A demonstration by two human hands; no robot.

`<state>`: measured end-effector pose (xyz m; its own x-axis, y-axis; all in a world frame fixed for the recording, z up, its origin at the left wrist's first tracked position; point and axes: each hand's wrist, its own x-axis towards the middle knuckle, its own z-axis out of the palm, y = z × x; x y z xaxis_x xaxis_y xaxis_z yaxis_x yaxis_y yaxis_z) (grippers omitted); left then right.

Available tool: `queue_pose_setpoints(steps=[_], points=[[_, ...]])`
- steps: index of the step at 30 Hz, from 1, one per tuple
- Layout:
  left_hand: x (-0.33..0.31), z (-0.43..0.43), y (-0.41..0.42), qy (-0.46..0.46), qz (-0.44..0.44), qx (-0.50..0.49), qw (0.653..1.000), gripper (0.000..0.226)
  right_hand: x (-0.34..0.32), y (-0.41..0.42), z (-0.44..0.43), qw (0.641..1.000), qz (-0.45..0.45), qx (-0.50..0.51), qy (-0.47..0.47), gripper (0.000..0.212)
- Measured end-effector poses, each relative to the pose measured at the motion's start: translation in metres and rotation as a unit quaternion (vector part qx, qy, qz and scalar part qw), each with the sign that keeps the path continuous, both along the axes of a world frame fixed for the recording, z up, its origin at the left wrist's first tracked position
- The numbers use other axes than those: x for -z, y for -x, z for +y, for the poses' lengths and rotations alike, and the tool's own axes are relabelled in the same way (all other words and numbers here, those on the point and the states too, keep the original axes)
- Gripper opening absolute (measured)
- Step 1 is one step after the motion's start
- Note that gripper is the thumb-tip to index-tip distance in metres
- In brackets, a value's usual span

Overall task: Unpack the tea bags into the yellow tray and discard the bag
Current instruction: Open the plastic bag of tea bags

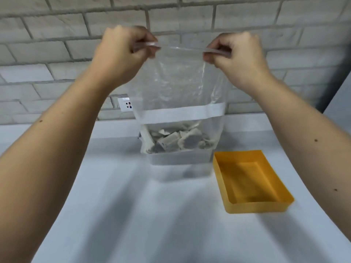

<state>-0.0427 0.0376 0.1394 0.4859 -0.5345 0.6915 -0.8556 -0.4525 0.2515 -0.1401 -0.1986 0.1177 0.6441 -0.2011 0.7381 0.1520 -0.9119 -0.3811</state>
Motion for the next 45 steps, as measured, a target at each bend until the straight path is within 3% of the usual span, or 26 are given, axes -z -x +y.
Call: queue_pose_setpoints(steps=[7,12,14,18,20,22,25,27,29,34,40,45], points=[[0.059,0.036,0.024,-0.12,0.155,-0.004,0.981,0.011,0.079,0.018,0.026,0.996,0.05,-0.054,-0.054,0.01],[0.112,0.038,0.044,-0.297,0.296,0.007,0.908,0.016,0.155,0.03,0.039,0.985,0.143,-0.072,-0.064,0.009],[0.13,0.03,0.055,-0.26,0.341,0.031,0.903,0.011,0.172,0.038,0.043,0.991,0.121,-0.051,-0.038,0.011],[0.153,0.007,0.077,-0.082,0.365,0.067,0.925,0.007,0.178,0.053,0.053,0.997,0.059,-0.007,-0.048,0.017],[0.162,0.0,0.087,-0.026,0.372,0.065,0.925,0.004,0.181,0.064,0.06,0.995,0.03,0.057,-0.071,0.039],[0.172,0.0,0.096,0.031,0.406,0.05,0.912,0.005,0.187,0.076,0.065,0.981,-0.014,0.115,-0.157,0.058],[0.183,0.002,0.11,0.092,0.482,0.052,0.87,0.007,0.198,0.089,0.071,0.921,-0.049,0.104,-0.371,0.041],[0.189,0.0,0.116,0.095,0.508,0.068,0.853,0.013,0.198,0.091,0.078,0.855,-0.007,0.03,-0.518,0.026],[0.191,-0.002,0.118,0.087,0.519,0.085,0.846,0.02,0.196,0.091,0.083,0.808,0.031,-0.029,-0.588,0.031],[0.19,-0.005,0.122,0.071,0.505,0.118,0.852,0.01,0.186,0.094,0.094,0.809,0.043,-0.059,-0.583,0.028],[0.189,-0.008,0.123,0.099,0.471,0.118,0.869,0.011,0.185,0.098,0.092,0.842,0.051,-0.089,-0.529,0.012],[0.187,-0.019,0.127,0.105,0.36,0.052,0.926,0.019,0.185,0.1,0.093,0.856,0.061,-0.082,-0.507,0.018]])
